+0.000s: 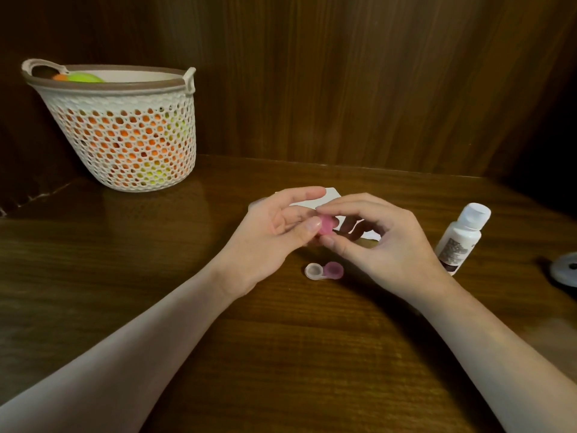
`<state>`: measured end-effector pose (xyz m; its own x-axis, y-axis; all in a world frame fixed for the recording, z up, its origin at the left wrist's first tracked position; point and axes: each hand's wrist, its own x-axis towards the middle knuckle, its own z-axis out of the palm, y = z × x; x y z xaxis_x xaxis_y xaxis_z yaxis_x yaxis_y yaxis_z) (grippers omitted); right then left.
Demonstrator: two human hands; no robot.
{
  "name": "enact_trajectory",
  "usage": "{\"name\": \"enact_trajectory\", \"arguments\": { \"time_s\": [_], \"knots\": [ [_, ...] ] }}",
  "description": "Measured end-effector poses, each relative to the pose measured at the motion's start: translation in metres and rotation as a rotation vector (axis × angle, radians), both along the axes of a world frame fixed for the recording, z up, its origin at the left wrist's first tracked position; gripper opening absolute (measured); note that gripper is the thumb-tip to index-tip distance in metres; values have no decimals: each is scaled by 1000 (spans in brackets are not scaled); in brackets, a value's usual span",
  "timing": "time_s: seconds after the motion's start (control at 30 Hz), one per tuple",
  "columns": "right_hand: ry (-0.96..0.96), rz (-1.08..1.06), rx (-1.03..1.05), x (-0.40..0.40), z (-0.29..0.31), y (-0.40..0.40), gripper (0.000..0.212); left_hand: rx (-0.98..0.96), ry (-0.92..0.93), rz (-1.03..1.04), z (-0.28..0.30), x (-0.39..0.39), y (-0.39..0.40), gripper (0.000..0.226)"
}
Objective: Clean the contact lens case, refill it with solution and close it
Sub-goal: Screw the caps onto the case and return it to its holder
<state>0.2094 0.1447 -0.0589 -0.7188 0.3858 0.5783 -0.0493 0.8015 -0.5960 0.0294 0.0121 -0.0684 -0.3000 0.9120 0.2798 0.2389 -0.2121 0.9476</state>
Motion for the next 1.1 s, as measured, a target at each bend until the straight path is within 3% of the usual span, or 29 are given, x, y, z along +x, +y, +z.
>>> {"name": "enact_trajectory", "arguments": {
  "time_s": [0.27,0.43,0.63,1.1],
  "knots": [
    [-52,-25,-24,0,-1,-2,34,0,87,65,2,-2,0,37],
    [-325,-1,-46,3,0,3,31,-84,204,315,-1,-8,2,13],
    [-445,45,-80,3,-1,4,34,-130,282,369,-3,-10,3,3],
    [-484,47,-62,0,-2,3,33,-158,264,365,-2,-8,4,14]
  ]
}}
